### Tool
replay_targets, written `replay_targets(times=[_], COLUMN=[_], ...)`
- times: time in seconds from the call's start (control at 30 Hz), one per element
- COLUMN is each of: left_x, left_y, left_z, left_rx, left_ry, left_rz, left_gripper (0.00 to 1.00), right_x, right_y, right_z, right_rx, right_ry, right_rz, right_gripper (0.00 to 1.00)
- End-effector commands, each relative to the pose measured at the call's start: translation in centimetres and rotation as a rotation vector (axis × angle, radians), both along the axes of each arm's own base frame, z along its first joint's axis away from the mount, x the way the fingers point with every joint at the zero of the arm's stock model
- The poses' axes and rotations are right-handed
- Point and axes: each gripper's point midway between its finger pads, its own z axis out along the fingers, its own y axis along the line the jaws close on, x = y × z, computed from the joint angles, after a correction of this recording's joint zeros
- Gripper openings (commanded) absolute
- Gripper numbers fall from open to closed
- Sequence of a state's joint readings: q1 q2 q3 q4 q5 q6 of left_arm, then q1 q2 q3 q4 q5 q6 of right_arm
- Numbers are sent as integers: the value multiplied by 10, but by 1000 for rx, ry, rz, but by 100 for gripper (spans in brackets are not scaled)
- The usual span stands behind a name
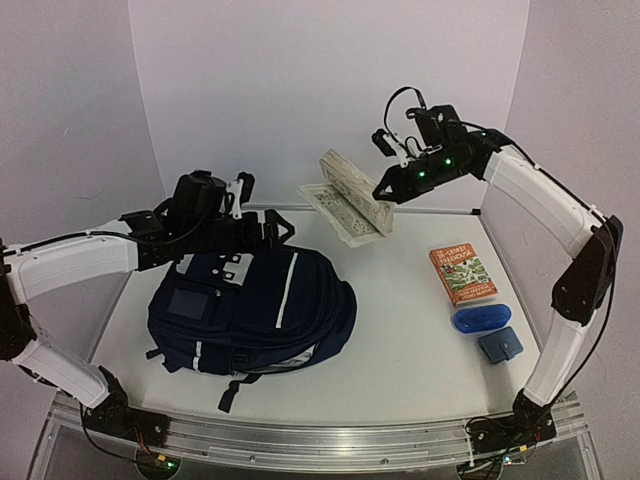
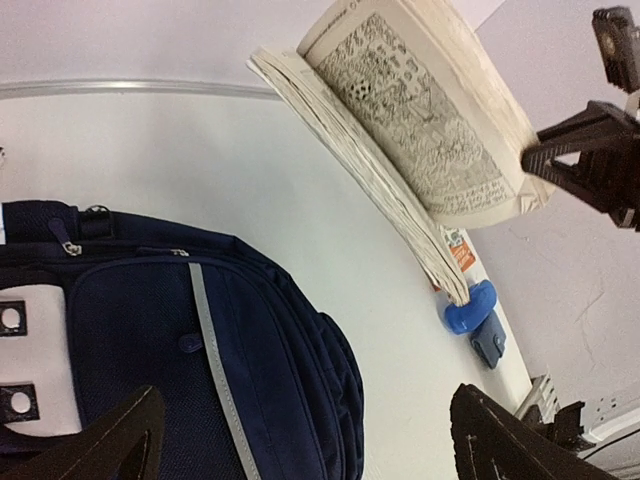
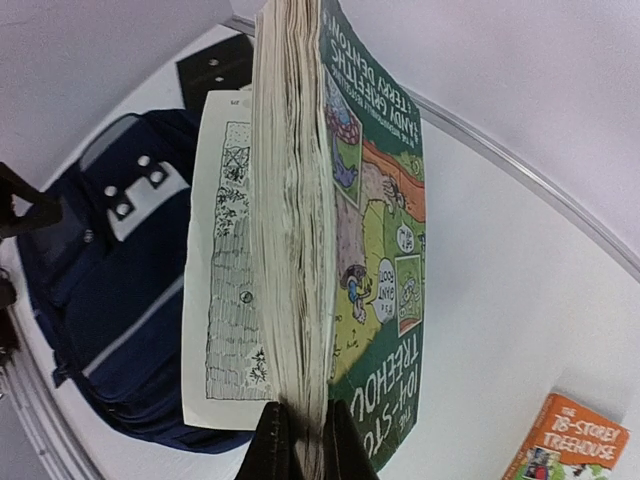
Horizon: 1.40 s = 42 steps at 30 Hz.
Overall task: Pack the student bag
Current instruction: Pick up the book from the center of the board.
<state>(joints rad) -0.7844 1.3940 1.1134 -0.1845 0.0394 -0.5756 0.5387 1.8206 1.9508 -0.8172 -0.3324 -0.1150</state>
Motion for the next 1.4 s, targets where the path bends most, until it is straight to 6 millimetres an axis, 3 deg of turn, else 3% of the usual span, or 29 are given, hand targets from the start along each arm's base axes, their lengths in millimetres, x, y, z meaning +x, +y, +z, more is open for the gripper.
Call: replay_targets(times=[0.0,0.23,0.47,0.6,0.7,0.77,0.93,1.0,1.17,1.37], left_x=[0,-26,-26,-18,-4,0,-7,-7,0,10], left_y=[28,30,37,55,73,73,46,39,21,3], left_z=[50,56,66,67,39,19,-23,-35,-46,-63], left_rx=[-49,-255,-347,-380,-329,-296,-213,-178,-143,-138], left_ry=[-78,-52,-53,-25,101,166,255,282,329,385], left_rz=[88,-1,1,62,152,149,-22,-64,-147,-206], left_gripper=[100,100,100,100,100,100,100,100,97,93], right_x=[-30,-56,-88,-100,-115,-129,-162,-175,-188,-191], right_y=[37,58,80,82,81,80,75,75,79,83], right_z=[60,59,23,8,-4,-24,-85,-100,-124,-143], right_rx=[240,263,39,-37,-85,-155,-386,-454,-607,-739], right_ry=[2,0,-140,-180,-214,-241,-316,-351,-461,-572], right_rz=[142,246,340,393,475,549,724,780,837,842], right_gripper=[0,0,0,0,0,0,0,0,0,0])
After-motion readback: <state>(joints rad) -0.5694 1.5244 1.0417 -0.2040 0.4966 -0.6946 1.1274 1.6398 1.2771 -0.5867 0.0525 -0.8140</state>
